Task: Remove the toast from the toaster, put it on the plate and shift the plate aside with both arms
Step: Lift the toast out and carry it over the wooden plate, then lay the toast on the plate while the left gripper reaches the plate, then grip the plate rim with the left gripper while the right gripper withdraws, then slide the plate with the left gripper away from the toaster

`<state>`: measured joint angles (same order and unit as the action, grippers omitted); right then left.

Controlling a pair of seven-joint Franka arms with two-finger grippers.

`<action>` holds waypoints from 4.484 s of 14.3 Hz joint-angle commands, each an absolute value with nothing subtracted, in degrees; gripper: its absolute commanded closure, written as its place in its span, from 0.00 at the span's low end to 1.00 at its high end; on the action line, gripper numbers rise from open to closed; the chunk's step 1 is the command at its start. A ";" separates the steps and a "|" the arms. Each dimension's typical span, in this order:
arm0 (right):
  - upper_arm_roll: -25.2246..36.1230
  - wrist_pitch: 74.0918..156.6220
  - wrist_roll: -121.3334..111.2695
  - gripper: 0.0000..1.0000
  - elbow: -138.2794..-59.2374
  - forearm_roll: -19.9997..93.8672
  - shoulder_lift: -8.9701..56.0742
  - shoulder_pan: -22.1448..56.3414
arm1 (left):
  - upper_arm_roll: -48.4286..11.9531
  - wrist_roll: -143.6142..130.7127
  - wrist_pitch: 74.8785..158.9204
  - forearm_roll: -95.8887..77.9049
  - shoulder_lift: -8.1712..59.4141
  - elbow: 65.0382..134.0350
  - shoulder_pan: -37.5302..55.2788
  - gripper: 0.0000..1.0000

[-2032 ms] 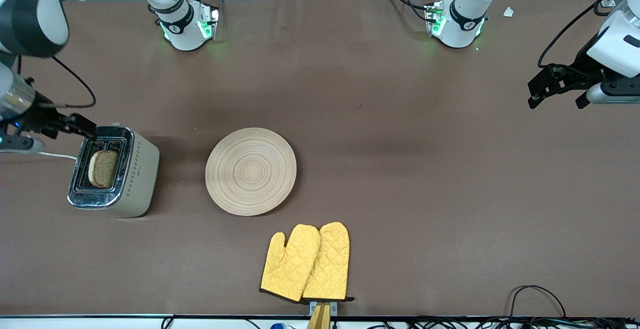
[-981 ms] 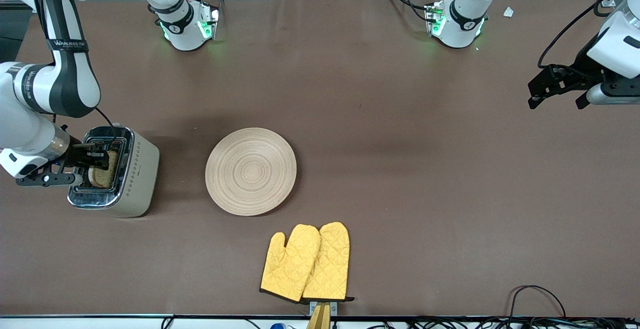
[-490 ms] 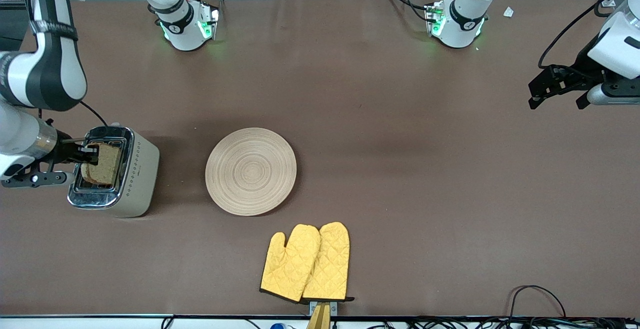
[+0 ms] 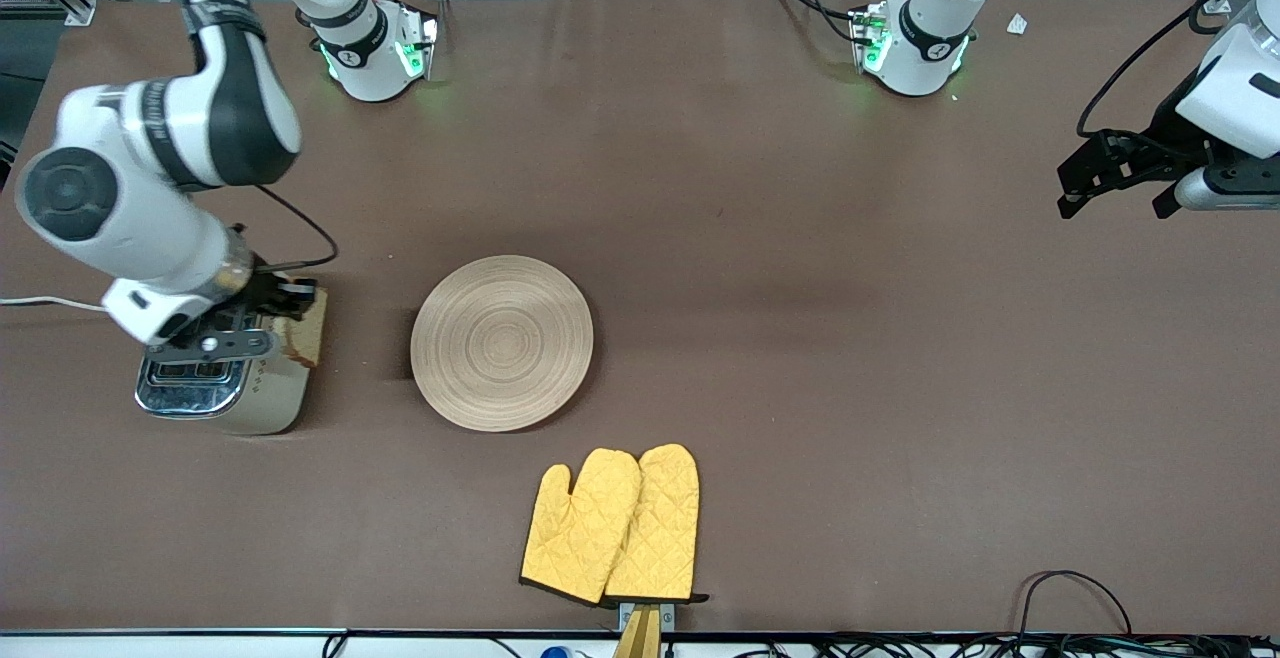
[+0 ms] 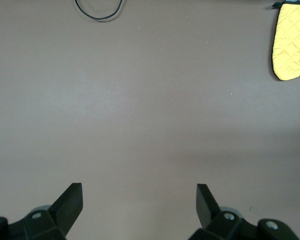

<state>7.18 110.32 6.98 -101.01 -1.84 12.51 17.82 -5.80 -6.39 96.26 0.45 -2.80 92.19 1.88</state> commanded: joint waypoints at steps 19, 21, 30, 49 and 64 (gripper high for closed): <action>8.09 144.74 29.27 1.00 -108.36 2.38 27.60 35.25 | -6.50 -5.36 94.22 -7.34 3.24 92.19 2.64 0.00; 8.17 146.07 28.66 1.00 -110.47 0.36 27.51 33.93 | -6.59 -6.41 94.48 -14.39 7.89 92.02 3.16 0.00; 12.11 141.36 24.55 0.00 -112.94 0.09 23.83 32.52 | -7.12 -7.56 112.39 -35.91 30.73 88.87 14.92 0.00; 32.87 86.05 7.82 0.00 -91.67 -5.01 -4.31 32.16 | -8.61 -1.93 144.23 -58.26 58.54 71.89 38.32 1.00; -3.46 90.09 7.99 0.00 -97.12 -5.44 -9.58 1.53 | -8.70 9.80 106.57 -48.87 45.79 72.16 9.01 1.00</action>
<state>15.09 89.73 7.22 -96.29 -4.54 -8.87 17.29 -7.47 3.83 113.67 -48.83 47.64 70.78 15.90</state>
